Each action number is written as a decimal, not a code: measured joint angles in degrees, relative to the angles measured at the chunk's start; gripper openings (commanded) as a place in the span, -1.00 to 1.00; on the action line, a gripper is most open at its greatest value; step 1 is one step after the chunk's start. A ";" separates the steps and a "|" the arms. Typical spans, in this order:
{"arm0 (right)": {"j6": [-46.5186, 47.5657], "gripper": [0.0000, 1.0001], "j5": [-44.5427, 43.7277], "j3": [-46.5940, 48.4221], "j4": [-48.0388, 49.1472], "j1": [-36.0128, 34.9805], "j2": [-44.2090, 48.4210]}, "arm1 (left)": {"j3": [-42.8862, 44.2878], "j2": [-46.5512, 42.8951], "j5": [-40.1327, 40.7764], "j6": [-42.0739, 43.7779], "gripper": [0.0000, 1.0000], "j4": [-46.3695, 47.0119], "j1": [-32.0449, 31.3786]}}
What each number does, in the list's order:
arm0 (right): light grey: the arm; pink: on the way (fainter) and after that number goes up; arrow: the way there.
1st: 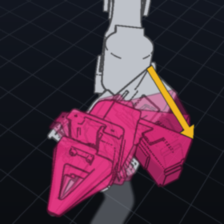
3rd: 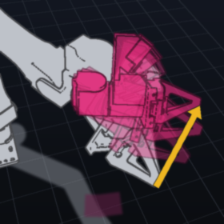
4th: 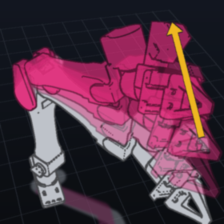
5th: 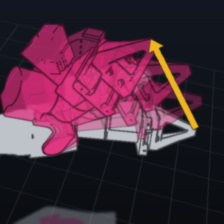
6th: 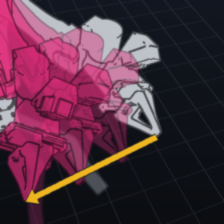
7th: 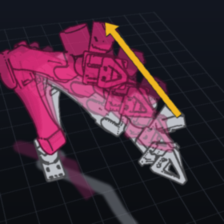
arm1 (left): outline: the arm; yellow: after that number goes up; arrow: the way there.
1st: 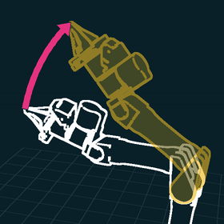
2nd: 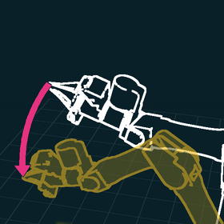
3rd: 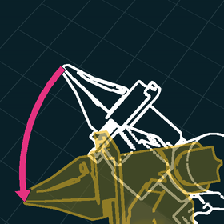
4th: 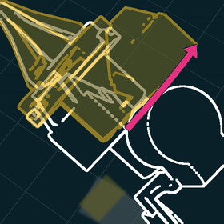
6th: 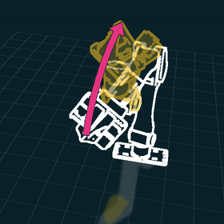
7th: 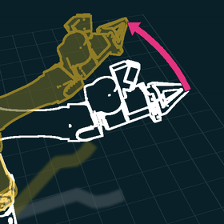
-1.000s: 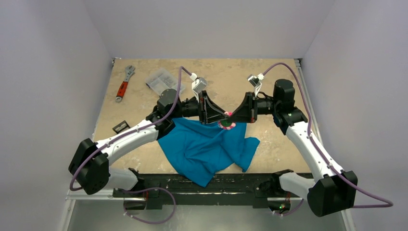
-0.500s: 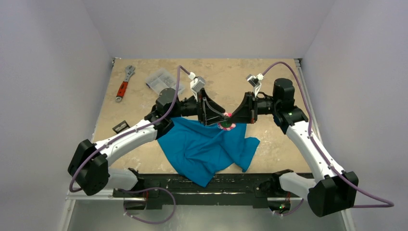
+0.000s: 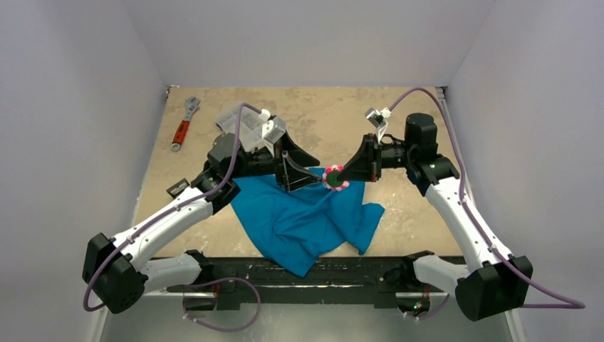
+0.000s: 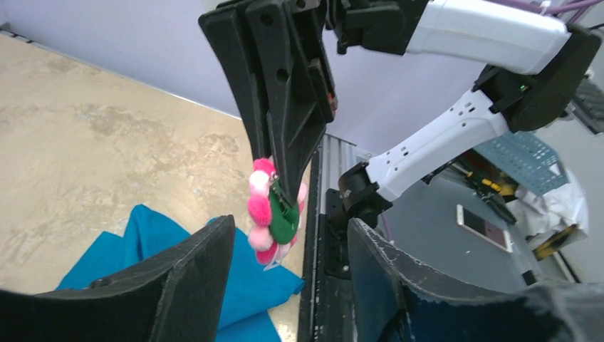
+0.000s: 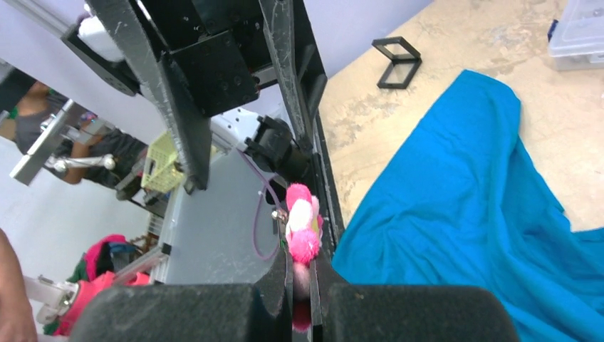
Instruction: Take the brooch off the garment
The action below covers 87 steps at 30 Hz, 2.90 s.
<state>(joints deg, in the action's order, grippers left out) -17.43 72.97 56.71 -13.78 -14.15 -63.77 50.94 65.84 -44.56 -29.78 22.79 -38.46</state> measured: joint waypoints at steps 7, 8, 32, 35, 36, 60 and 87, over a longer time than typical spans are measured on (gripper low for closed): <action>11.15 -1.00 -3.26 5.31 -8.72 -0.09 -0.15 | 0.13 -0.76 -0.24 11.04 0.01 -8.07 0.35; 12.76 -1.00 -3.32 5.84 -9.84 -0.09 -0.33 | 0.28 -0.76 -0.24 12.63 0.02 -9.25 0.35; 18.49 -1.00 -1.53 7.32 -14.88 -0.44 -2.19 | 8.00 10.45 -1.70 11.15 -0.70 -7.52 -2.60; 18.49 -1.00 -1.51 7.34 -14.69 -0.42 -2.49 | 8.00 10.45 -1.95 10.21 -0.95 -7.41 -2.60; 18.49 -1.00 -1.49 7.34 -14.64 -0.42 -2.54 | 8.00 10.47 -1.97 9.90 -1.00 -7.41 -2.60; 16.92 -1.00 -1.33 7.37 -13.92 -0.26 -3.10 | 4.81 12.74 -6.10 1.42 -0.43 3.80 -0.46; 15.28 -1.00 -3.06 7.37 -13.73 -0.57 -3.10 | 5.86 10.60 0.33 7.82 -0.15 -2.80 -1.51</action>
<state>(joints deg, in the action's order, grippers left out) -2.15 69.91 64.07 -27.51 -14.72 -66.87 56.80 76.44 -44.23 -21.96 19.99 -39.97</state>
